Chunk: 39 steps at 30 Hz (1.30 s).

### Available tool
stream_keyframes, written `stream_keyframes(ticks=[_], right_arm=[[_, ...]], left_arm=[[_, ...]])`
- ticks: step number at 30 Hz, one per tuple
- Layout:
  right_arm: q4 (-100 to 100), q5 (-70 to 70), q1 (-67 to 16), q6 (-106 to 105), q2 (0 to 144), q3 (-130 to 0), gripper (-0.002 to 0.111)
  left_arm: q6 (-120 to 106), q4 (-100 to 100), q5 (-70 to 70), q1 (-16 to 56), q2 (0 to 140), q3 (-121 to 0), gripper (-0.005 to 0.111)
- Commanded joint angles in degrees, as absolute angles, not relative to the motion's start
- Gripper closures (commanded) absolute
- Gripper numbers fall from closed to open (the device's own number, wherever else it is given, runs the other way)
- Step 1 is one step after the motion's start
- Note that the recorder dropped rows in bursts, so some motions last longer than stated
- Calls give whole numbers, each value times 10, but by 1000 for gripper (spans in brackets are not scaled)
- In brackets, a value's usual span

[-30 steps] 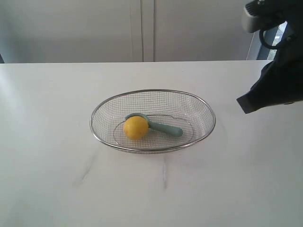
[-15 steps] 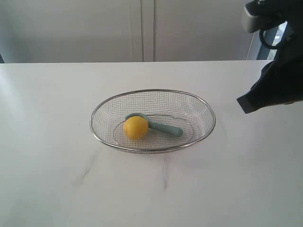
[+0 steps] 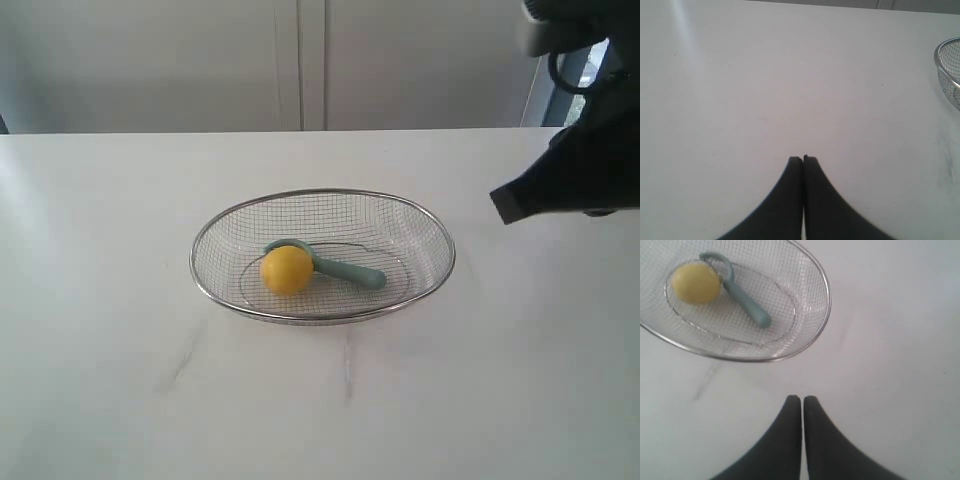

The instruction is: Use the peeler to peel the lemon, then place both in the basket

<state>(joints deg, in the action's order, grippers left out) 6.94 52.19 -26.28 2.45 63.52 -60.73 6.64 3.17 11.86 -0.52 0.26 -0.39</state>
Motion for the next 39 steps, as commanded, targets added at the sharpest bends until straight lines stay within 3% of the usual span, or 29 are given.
stream_keyframes(ticks=[1,7,16,24,28,39], right_arm=[[65,430,-262,85,569,-591,106],[58,321,-214,93,440,-535,106],[58,308,-60,94,255,-409,106],[58,150,38,93,0,-214,106],[60,106,84,80,0,-151,106],[60,-37,86,47,0,0,106]], left_arm=[[64,31,116,-2,0,0,107],[64,31,116,-2,0,0,107],[64,31,116,-2,0,0,107],[62,31,116,-2,0,0,107],[62,31,117,-2,0,0,107],[62,31,117,-2,0,0,107]])
